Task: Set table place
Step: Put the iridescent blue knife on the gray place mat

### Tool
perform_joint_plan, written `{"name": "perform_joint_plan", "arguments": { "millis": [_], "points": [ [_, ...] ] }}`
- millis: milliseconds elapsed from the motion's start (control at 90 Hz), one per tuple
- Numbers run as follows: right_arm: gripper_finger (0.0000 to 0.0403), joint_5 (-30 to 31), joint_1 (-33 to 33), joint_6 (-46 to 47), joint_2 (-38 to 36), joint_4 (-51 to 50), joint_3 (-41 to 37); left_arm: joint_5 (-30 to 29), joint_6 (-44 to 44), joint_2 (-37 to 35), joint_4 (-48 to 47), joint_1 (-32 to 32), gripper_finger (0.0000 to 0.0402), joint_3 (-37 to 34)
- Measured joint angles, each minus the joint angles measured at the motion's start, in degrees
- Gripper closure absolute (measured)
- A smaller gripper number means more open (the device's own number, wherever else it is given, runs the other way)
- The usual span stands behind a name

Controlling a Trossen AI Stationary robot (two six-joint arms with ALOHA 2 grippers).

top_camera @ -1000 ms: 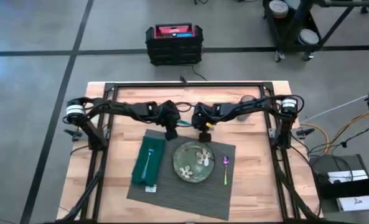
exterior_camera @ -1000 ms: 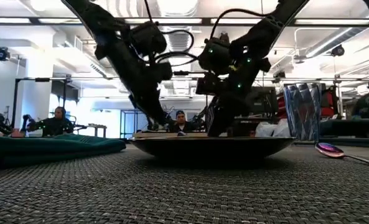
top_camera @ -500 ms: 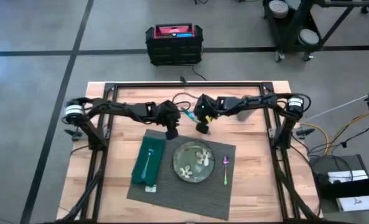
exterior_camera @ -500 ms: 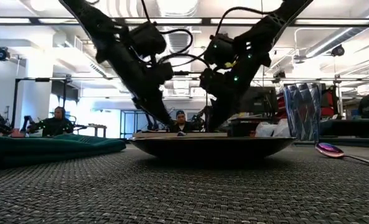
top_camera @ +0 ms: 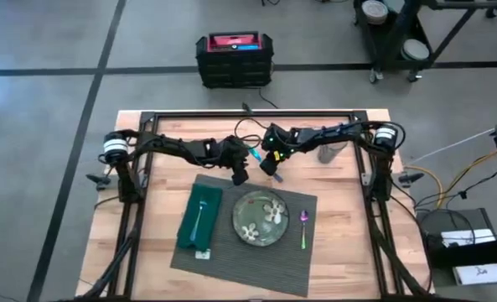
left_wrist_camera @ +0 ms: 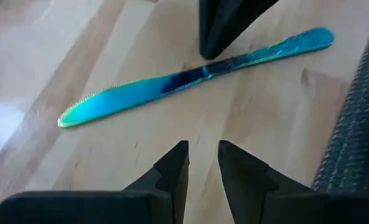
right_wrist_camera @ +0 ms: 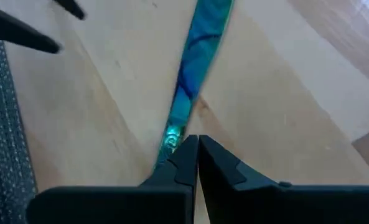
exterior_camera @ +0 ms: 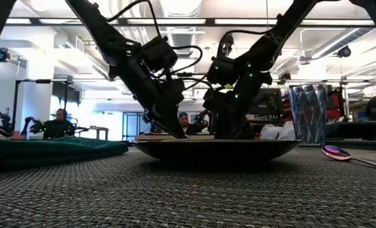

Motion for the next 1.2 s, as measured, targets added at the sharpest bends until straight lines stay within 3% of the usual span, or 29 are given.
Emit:
{"name": "perform_joint_plan", "arguments": {
  "millis": [344,700,978,1200],
  "points": [
    [0.0403,-1.57,4.00,9.86,0.13,2.13,-0.11,-0.04,-1.19,0.17,0.13,0.20,0.0326,-0.25],
    [0.0403,-1.76,3.50,6.51,0.11,1.70,-0.09,2.02,-5.04,-4.67,-16.44,-3.01,0.0326,-0.81],
    [0.0403,-1.59,3.18,5.22,0.09,1.59,-0.07,7.83,-5.19,-4.33,-14.70,-7.13,0.0326,-1.83],
    [0.0403,-1.50,3.20,4.45,0.05,1.41,-0.04,5.87,-4.42,-1.97,-13.45,-7.26,0.0326,-1.88]
  ]
}}
